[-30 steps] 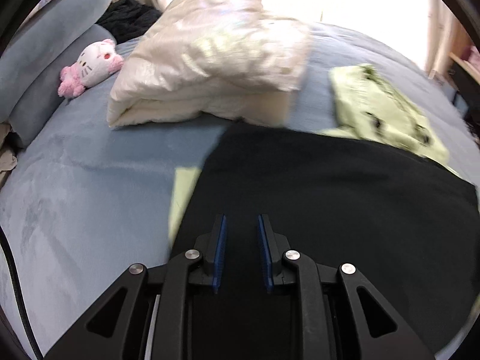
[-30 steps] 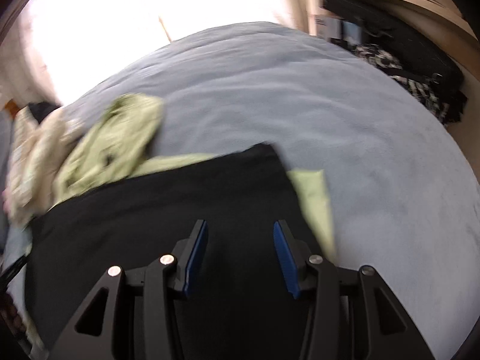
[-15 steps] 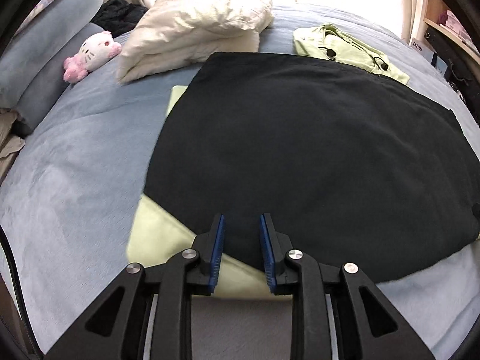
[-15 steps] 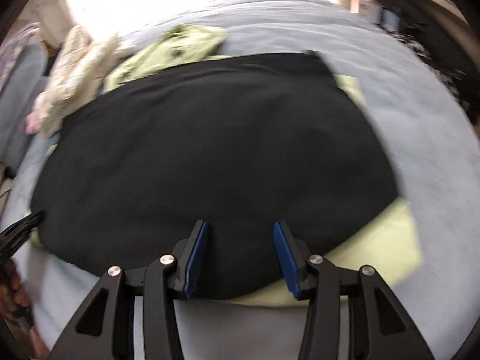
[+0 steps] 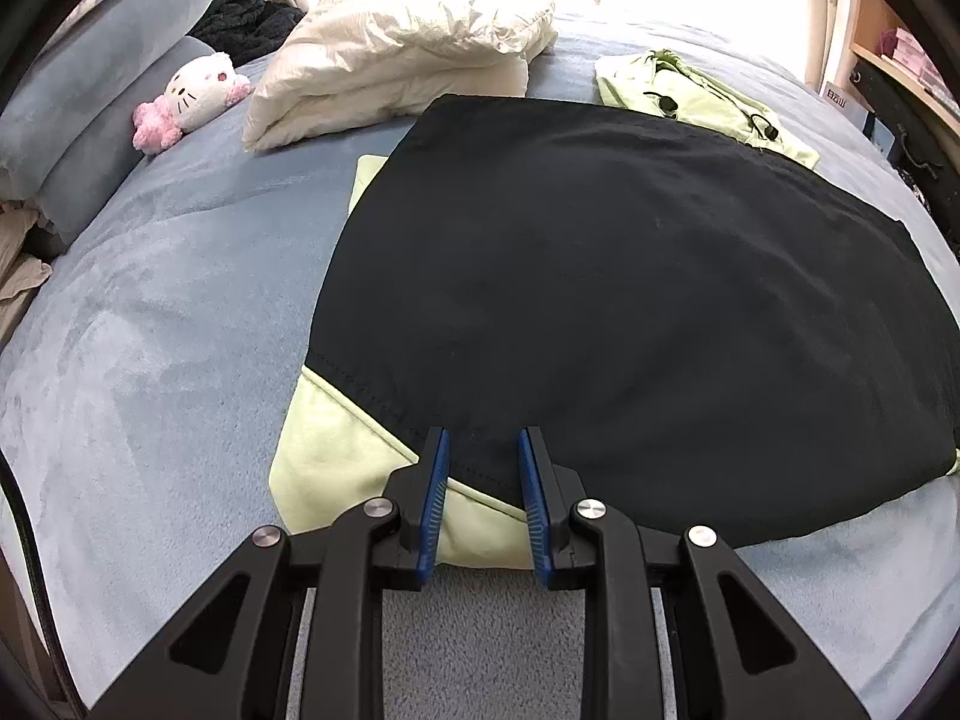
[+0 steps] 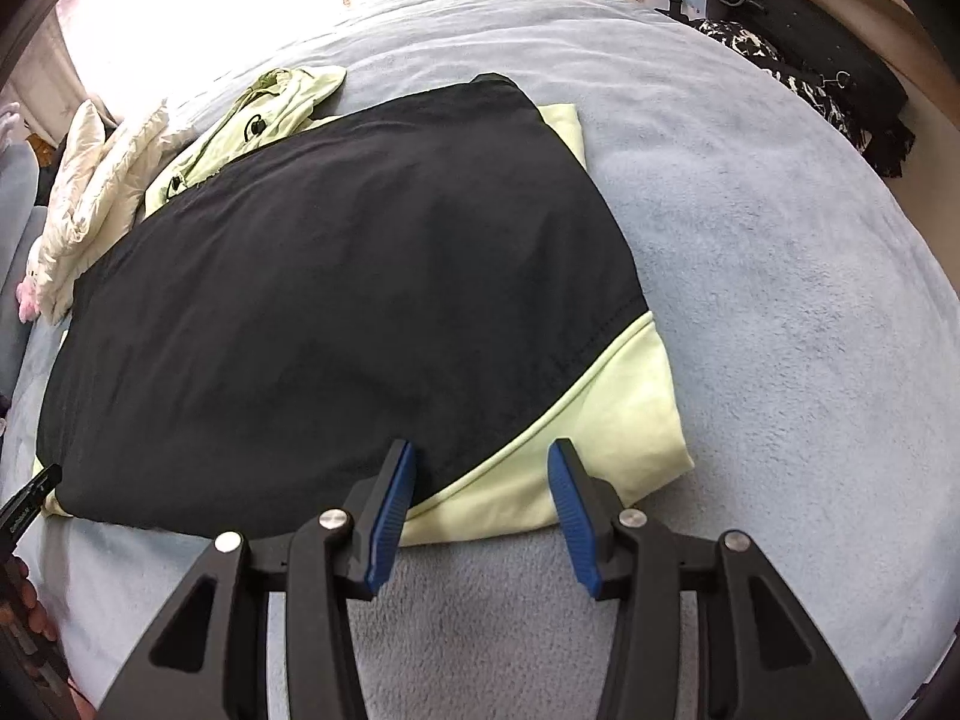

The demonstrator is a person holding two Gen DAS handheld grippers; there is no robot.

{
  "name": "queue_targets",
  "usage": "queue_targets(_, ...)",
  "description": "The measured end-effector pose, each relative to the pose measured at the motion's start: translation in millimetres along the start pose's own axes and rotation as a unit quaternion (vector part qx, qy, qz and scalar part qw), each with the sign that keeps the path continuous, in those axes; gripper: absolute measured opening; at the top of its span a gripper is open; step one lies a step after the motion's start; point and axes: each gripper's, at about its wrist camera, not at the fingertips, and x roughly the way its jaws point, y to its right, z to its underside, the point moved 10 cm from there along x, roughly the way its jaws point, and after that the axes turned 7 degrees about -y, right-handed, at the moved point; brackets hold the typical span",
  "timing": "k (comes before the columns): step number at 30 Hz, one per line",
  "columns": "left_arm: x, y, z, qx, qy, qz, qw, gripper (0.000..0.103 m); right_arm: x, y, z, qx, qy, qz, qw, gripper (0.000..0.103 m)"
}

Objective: Fold large clothes
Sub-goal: 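Open both grippers and lift them off the folded jacket, then reach the right gripper to the green hood and grasp it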

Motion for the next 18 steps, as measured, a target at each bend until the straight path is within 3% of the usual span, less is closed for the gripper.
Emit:
queue_targets(9, -1.5, 3.0, 2.6, 0.014, -0.01, 0.012, 0.9998, 0.026, 4.8, -2.4, 2.7, -0.01, -0.003, 0.021, 1.0, 0.049)
queue_targets(14, -11.4, 2.8, -3.7, 0.029, -0.04, 0.018, 0.9986, 0.032, 3.4, -4.2, 1.6, -0.014, -0.041, 0.022, 0.999, 0.05)
queue_targets(18, -28.3, 2.6, -26.5, 0.056, -0.031, 0.008, 0.9979, 0.033, -11.9, -12.1, -8.1, -0.041, -0.06, 0.032, 0.997, 0.05)
